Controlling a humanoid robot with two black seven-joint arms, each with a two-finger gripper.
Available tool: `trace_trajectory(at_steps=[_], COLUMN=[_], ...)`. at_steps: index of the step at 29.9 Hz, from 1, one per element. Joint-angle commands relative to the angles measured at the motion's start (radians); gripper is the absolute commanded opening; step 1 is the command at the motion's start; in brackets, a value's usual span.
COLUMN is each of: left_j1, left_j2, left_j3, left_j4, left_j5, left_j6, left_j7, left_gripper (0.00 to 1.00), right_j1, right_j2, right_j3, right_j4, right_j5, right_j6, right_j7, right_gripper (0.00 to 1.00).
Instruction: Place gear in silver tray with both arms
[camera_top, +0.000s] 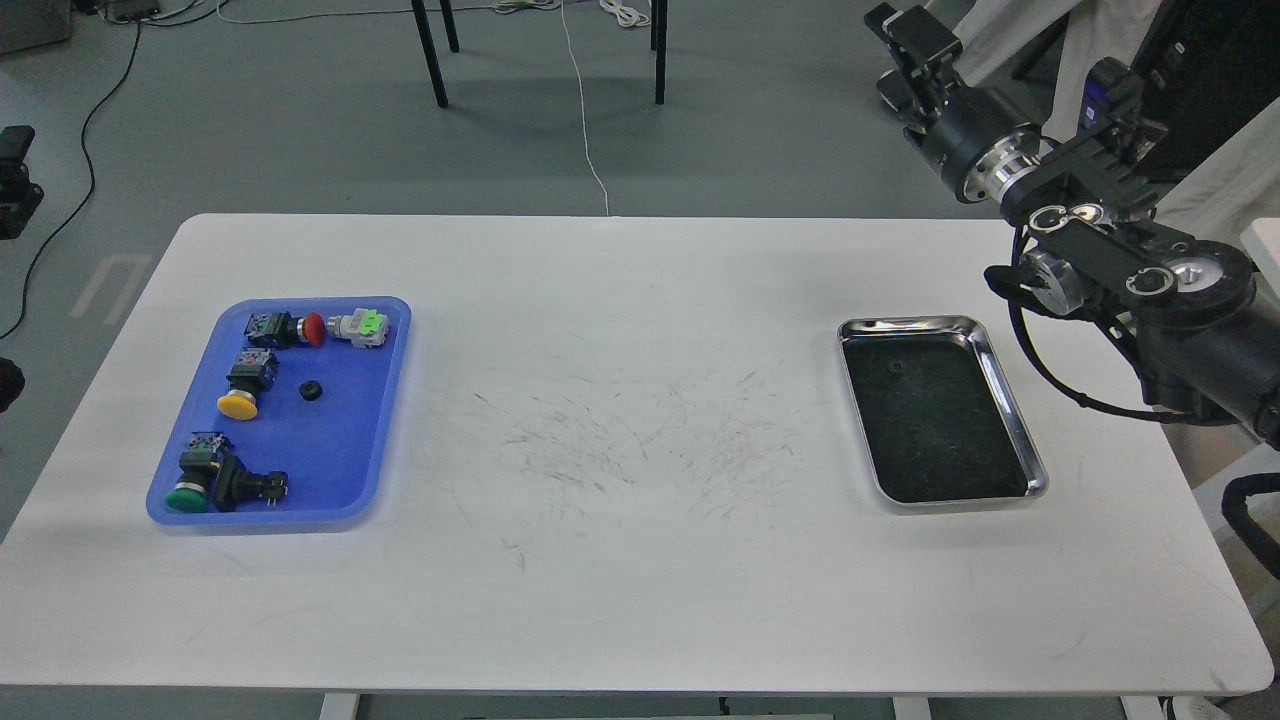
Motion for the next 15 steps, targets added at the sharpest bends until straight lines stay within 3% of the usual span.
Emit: trace_trajectory(at_steps=[1, 8, 15], left_j1=[0.027, 0.087, 0.093], left_j2=[-0.001, -0.033, -0.081], left_j3=[-0.003, -0.004, 0.014], left_j4=[-0.019, -0.087, -0.128], left_j5=[-0.041, -0.127, -0.122], left_j6=[0.01, 0.002, 0.003], left_j7=[0.0, 0.0, 0.0], left_gripper=[0.98, 0.98, 0.98], right_j1=[-0.014, -0.038, -0.089], right_j2=[0.004, 0.006, 0.006], right_j3=[0.073, 0.159, 0.174], right_j4=[0.007, 0.003, 0.009], right_j5=[0.048, 0.344, 0.407], right_j6=[-0.002, 0.006, 0.011], right_j7=[0.001, -0.002, -0.038], right_gripper=[0.84, 0.93, 0.94])
